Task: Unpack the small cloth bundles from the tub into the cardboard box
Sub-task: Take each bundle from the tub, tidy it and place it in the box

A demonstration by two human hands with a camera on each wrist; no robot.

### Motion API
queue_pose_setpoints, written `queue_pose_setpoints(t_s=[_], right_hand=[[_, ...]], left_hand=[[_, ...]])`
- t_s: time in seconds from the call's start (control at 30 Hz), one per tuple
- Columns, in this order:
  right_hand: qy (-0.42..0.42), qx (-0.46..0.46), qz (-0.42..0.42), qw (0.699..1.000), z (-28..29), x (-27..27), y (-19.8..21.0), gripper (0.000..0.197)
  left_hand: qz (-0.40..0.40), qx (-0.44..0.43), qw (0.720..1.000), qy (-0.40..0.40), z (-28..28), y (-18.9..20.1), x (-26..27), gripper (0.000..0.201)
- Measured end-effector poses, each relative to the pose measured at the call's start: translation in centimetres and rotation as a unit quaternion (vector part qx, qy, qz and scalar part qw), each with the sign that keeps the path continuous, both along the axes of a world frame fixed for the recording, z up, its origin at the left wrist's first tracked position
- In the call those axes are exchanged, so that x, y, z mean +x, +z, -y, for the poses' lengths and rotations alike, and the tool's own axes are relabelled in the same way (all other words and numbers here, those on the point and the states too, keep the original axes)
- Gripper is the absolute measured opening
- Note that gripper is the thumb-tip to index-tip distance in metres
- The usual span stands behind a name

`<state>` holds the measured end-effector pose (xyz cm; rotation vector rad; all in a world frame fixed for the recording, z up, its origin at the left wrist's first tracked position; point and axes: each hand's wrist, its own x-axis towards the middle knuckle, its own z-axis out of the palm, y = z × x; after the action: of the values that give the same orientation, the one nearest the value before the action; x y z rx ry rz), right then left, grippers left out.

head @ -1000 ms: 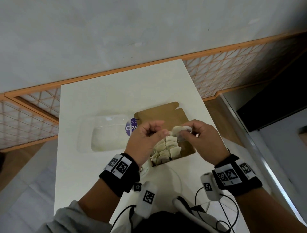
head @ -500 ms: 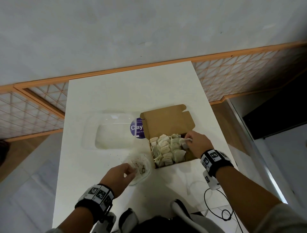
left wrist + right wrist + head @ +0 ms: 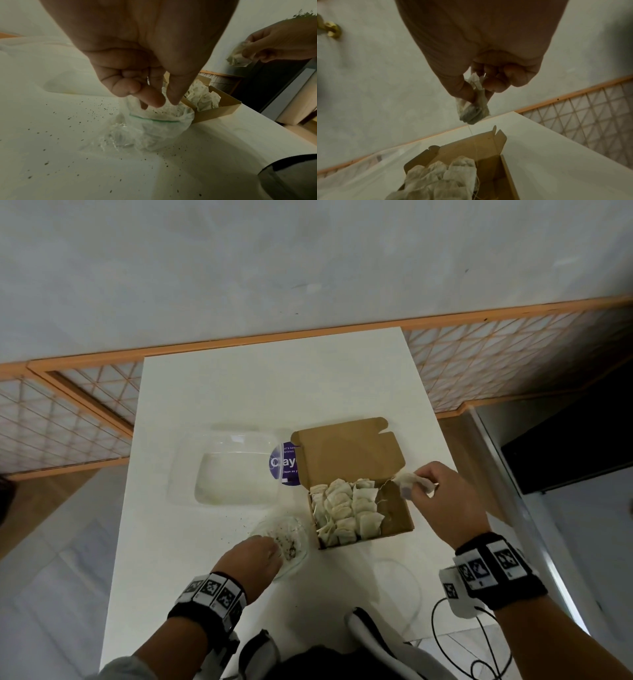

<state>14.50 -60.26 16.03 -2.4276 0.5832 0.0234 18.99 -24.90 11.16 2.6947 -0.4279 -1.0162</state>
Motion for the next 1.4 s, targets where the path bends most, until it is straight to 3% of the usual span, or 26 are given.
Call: queue_pose_setpoints(t_s=[0.2, 0.3, 0.47, 0.7, 0.9, 1.0, 1.07, 1.2, 1.4], right_hand=[[0.029, -0.087, -0.050, 0.994, -0.6, 0.7, -2.7, 0.015], [0.063, -0.096, -0.111, 0.987, -0.9, 2.3, -5.6, 0.004], [0.056, -0.141, -0.192, 0.970, -0.4, 4.8, -8.0, 0.023], [0.029, -0.151, -0.163, 0.975, -0.6, 6.4, -8.9, 0.017], [-0.021, -0.135, -0.090, 0.986, -1.4, 5.1, -7.3, 0.026], [0.023, -0.090, -0.035, 0.995, -3.9, 3.6, -4.7, 0.025], [0.103, -0.055, -0.016, 0.993, -6.5, 2.3, -3.2, 0.022], [0.254, -0.114, -0.038, 0.960, -11.0, 0.7, -3.1, 0.021], [0.199, -0.095, -0.086, 0.972, -10.3, 1.2, -5.4, 0.016]], left_hand=[[-0.005, 0.017, 1.000, -0.008, 0.2, -0.5, 0.3, 0.034], [-0.005, 0.018, 1.000, -0.010, 0.1, -0.5, 0.3, 0.034], [-0.007, 0.025, 1.000, -0.018, 0.0, -0.5, 0.4, 0.034], [-0.002, 0.042, 0.998, -0.040, -0.1, -1.2, 0.3, 0.030], [0.025, 0.051, 0.995, -0.077, 0.5, -1.5, 0.3, 0.026], [0.039, 0.025, 0.993, -0.106, 1.4, -2.4, 0.4, 0.034], [0.046, 0.024, 0.989, -0.137, 2.2, -3.4, 0.4, 0.041], [0.050, 0.028, 0.989, -0.139, 2.8, -5.0, 0.7, 0.042], [0.033, 0.014, 0.992, -0.123, 2.7, -5.7, 1.2, 0.030]])
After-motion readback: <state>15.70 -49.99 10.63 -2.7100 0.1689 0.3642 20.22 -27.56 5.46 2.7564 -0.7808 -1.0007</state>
